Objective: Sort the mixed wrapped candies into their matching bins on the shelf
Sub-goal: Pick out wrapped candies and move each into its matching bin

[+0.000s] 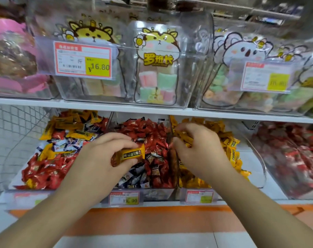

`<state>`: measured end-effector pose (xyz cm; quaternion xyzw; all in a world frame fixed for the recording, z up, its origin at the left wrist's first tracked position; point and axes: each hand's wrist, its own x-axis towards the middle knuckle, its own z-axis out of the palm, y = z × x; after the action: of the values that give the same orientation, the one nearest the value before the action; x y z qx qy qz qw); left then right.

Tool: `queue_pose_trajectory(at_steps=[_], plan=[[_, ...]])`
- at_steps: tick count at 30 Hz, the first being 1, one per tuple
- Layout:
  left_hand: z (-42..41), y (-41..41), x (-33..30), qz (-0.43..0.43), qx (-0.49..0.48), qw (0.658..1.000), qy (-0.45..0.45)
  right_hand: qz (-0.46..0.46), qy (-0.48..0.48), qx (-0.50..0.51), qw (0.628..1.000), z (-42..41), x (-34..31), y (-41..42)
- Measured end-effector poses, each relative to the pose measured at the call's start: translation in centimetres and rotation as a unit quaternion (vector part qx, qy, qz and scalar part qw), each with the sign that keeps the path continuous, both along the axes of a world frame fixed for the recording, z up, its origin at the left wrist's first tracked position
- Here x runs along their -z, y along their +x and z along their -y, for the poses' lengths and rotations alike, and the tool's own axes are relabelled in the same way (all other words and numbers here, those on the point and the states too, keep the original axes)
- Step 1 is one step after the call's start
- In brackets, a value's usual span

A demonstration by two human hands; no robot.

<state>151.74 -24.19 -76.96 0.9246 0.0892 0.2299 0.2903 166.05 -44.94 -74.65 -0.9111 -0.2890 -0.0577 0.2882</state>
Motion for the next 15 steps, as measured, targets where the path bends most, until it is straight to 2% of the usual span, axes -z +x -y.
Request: queue_pose_trajectory(at_steps=[2, 5, 9, 12, 15], plan=[[0.5, 0.0, -0.2, 0.0, -0.002, 1.0, -0.003, -0.081, 0.063, -0.078, 0.992, -1.0, 0.0, -1.6], [1.1, 0.0, -0.4, -0.01, 0.012, 1.0, -0.026, -0.198, 0.112, -0.123, 0.966, -2.1, 0.6, -2.8], [1.9, -0.1, -0.6, -0.014, 0.017, 0.997, -0.075, -0.2, 0.118, -0.137, 0.963, -2.3, 0.3, -2.9], [1.8, -0.2, -0.6, -0.038, 0.014, 0.998, -0.057, -0.183, 0.124, -0.096, 0.97, -1.3, -0.3, -1.7], [0.9, -0.4, -0.3, -0.058, 0.002, 0.998, -0.012, -0.143, 0.17, 0.061, 0.973, 0.3, -0.4, 1.0]])
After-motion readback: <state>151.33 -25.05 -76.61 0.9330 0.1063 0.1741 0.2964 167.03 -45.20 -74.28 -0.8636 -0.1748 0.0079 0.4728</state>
